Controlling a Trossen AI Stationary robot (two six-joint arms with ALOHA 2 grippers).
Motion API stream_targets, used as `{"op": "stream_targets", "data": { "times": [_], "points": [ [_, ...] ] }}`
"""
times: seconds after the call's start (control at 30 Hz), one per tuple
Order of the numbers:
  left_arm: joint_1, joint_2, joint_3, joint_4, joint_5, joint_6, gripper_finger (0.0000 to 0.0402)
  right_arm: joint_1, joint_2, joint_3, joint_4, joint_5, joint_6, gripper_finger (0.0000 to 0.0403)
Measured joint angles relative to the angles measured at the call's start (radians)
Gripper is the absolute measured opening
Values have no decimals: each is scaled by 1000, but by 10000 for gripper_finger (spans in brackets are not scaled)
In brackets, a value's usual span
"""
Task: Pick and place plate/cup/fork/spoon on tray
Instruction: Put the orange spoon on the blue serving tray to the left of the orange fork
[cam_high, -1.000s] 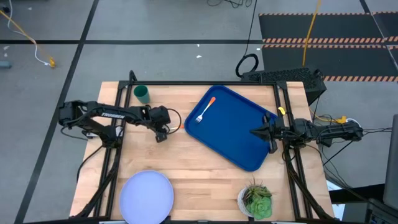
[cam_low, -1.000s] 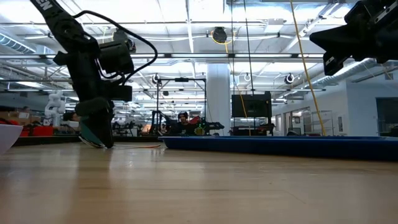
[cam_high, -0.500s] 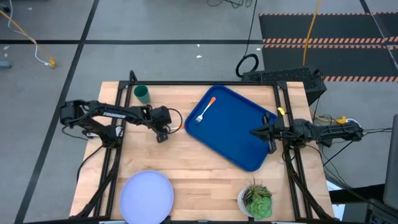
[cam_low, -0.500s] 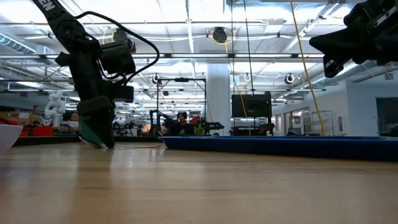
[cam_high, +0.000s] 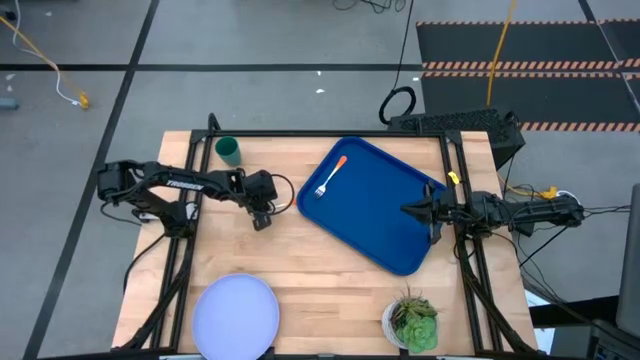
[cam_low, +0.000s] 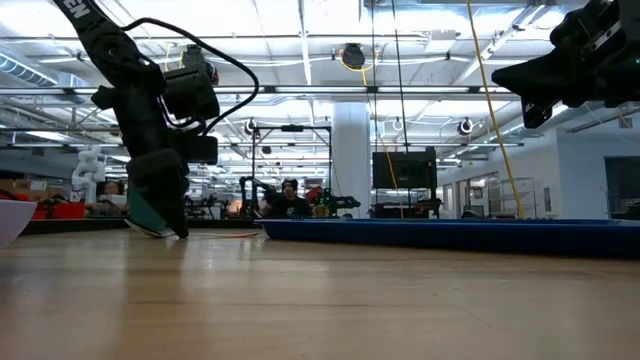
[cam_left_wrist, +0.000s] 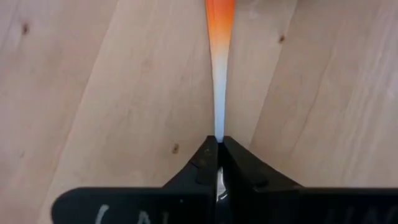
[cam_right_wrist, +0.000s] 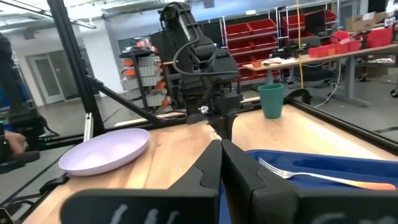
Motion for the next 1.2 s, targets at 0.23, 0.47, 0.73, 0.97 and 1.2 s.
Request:
{"op": "stream_targets", "data": {
  "times": [0.23, 0.47, 0.73, 0.97, 1.2],
  "points": [
    [-9, -41, 59, -135, 44, -80, 4, 0, 0, 0, 2, 1, -4, 0],
    [-32, -115, 151, -224, -17, -126, 3, 0, 0, 0, 43, 28, -46, 0],
    [-34, -116, 241, -33, -68, -273, 1, 0, 0, 0, 56, 28, -44, 0],
    [-63, -60, 293, 126, -93, -405, 1, 0, 0, 0, 99, 75, 3, 0],
    [-98, 111, 502, 124, -156, -384, 1, 0, 1, 0, 102, 74, -102, 0]
  ]
}}
